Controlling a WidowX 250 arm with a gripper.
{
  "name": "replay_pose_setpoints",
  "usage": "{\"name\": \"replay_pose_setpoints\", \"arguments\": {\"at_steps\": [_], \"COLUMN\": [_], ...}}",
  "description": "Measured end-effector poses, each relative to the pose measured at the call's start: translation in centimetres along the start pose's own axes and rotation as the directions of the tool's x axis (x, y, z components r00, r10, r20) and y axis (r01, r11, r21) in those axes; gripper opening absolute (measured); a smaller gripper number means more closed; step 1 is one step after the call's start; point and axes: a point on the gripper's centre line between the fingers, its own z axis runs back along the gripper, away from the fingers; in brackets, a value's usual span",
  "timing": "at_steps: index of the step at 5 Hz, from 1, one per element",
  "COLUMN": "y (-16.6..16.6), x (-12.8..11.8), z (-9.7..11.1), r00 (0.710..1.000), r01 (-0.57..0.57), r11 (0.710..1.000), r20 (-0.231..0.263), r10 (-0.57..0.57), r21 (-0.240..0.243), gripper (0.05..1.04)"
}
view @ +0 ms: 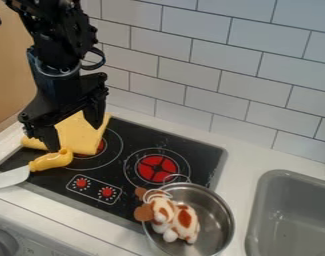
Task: Move the yellow knife to the top right side of the burner
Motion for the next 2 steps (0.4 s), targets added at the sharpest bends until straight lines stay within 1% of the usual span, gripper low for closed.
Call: {"name": "replay_pose_setpoints", "arguments": {"at_steps": [1, 2], "y": [0.99, 1.19], "x": [-0.67, -0.60], "z": [-0.59, -0.56], "r00": [1.000, 1.000], "r01": [-0.002, -0.018], "r11": [0.999, 0.999], "r20": [-0.021, -0.016], "r10": [0.003, 0.018], "r21": [0.034, 0.046], "gripper": [0.999, 0.999]}}
